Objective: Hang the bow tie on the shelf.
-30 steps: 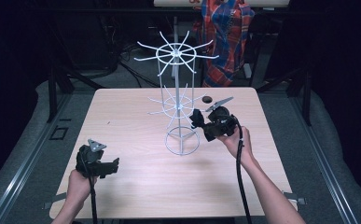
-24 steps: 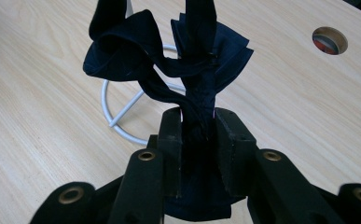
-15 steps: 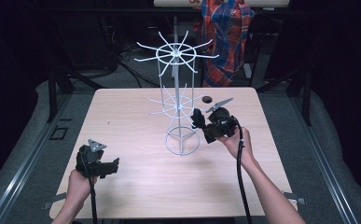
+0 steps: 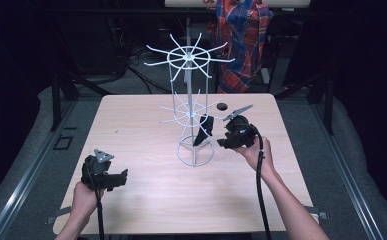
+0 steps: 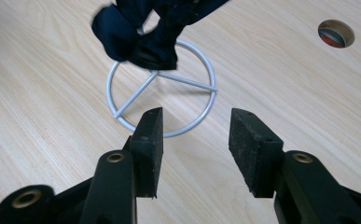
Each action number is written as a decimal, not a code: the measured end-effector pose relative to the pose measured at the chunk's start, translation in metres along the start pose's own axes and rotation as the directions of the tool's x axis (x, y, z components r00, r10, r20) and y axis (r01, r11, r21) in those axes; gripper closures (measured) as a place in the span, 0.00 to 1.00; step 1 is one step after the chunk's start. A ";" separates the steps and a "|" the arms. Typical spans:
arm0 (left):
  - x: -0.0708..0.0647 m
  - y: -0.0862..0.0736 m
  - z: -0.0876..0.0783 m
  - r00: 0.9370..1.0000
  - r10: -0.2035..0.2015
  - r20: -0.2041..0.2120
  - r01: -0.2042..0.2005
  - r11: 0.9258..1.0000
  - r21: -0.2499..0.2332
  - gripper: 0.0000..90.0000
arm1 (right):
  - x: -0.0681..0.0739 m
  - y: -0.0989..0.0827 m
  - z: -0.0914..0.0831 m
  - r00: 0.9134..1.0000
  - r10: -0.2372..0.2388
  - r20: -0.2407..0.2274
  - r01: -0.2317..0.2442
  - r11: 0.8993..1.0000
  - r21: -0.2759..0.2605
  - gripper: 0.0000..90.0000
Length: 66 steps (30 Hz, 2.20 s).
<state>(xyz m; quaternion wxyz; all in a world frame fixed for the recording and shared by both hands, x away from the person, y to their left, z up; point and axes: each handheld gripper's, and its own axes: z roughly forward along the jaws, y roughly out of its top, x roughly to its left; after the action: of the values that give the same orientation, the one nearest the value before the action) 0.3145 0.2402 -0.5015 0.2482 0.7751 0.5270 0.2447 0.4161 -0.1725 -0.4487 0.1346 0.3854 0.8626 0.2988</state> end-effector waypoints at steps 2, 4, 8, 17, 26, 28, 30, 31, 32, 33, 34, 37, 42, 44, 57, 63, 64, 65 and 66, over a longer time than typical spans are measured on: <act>0.000 0.000 0.000 1.000 -0.001 0.000 0.001 1.000 0.001 0.17 | 0.000 -0.001 -0.002 1.000 0.005 -0.002 -0.005 1.000 0.000 0.58; 0.000 0.000 0.000 1.000 0.000 0.000 0.000 1.000 0.000 0.17 | -0.001 -0.002 -0.005 1.000 0.002 -0.002 -0.002 1.000 0.000 0.56; 0.000 0.000 0.000 1.000 -0.001 0.000 0.001 1.000 -0.001 0.17 | -0.002 -0.004 -0.010 1.000 0.000 -0.006 0.000 1.000 0.000 0.51; 0.000 0.000 -0.001 1.000 0.002 0.001 -0.002 1.000 -0.001 0.17 | -0.003 -0.011 -0.031 1.000 0.009 0.000 -0.009 1.000 -0.002 0.36; 0.000 0.000 -0.001 1.000 0.001 0.001 -0.001 1.000 -0.001 0.17 | -0.004 -0.025 -0.048 1.000 -0.012 -0.023 0.012 1.000 0.024 0.22; 0.000 0.000 -0.001 1.000 0.001 0.001 -0.001 1.000 -0.001 0.17 | -0.004 -0.029 -0.051 1.000 -0.015 -0.018 0.015 0.999 0.029 0.19; -0.001 0.000 -0.001 1.000 0.001 0.000 -0.001 1.000 -0.002 0.17 | -0.005 -0.034 -0.053 1.000 -0.012 -0.016 0.013 0.999 0.030 0.18; 0.000 0.000 -0.001 1.000 0.001 -0.001 -0.001 1.000 -0.001 0.17 | -0.005 -0.037 -0.055 1.000 -0.011 -0.011 0.011 0.999 0.031 0.17; 0.000 0.000 -0.001 1.000 0.001 -0.002 -0.001 1.000 -0.001 0.17 | -0.005 -0.040 -0.057 1.000 -0.009 -0.014 0.010 1.000 0.029 0.17; 0.000 0.000 -0.001 1.000 0.001 -0.002 -0.001 1.000 0.001 0.17 | -0.005 -0.043 -0.058 1.000 -0.003 -0.015 0.003 1.000 0.021 0.17; 0.000 0.000 -0.001 1.000 0.000 -0.003 0.000 1.000 0.000 0.17 | -0.005 -0.045 -0.060 1.000 -0.007 -0.009 0.007 1.000 0.030 0.16; -0.001 0.000 -0.001 1.000 0.000 -0.005 0.000 1.000 -0.002 0.17 | -0.005 -0.054 -0.062 1.000 -0.007 -0.007 0.007 0.999 0.034 0.16; -0.001 0.000 -0.001 1.000 0.002 -0.006 -0.002 1.000 -0.001 0.17 | -0.006 -0.067 -0.063 1.000 -0.001 -0.004 0.001 0.999 0.047 0.15; -0.001 0.000 -0.001 1.000 0.001 -0.006 -0.001 1.000 -0.003 0.17 | -0.006 -0.071 -0.063 1.000 0.009 -0.009 -0.009 0.999 0.049 0.15; -0.002 0.001 -0.001 1.000 0.006 0.000 -0.006 1.000 -0.005 0.17 | -0.007 -0.113 -0.054 0.998 0.061 -0.025 -0.057 0.990 0.125 0.15; -0.003 0.001 0.000 1.000 0.006 -0.002 -0.006 1.000 -0.005 0.17 | -0.009 -0.124 -0.042 0.998 0.065 -0.023 -0.059 0.979 0.193 0.15; -0.003 0.001 0.000 1.000 0.006 -0.001 -0.006 1.000 -0.005 0.17 | -0.009 -0.124 -0.041 0.998 0.057 -0.020 -0.052 0.977 0.206 0.14; -0.003 0.001 0.000 1.000 0.006 -0.001 -0.006 1.000 -0.004 0.17 | -0.010 -0.124 -0.040 0.999 0.053 -0.012 -0.049 0.976 0.212 0.14; -0.003 0.001 0.000 1.000 0.005 -0.001 -0.005 1.000 -0.005 0.17 | -0.010 -0.124 -0.039 0.999 0.052 -0.009 -0.049 0.975 0.216 0.14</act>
<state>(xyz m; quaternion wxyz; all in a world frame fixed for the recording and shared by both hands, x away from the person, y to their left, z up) 0.3145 0.2374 -0.5011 0.2492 0.7756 0.5247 0.2471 0.3324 -0.2611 -0.4952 0.0778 0.4172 0.8809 0.2095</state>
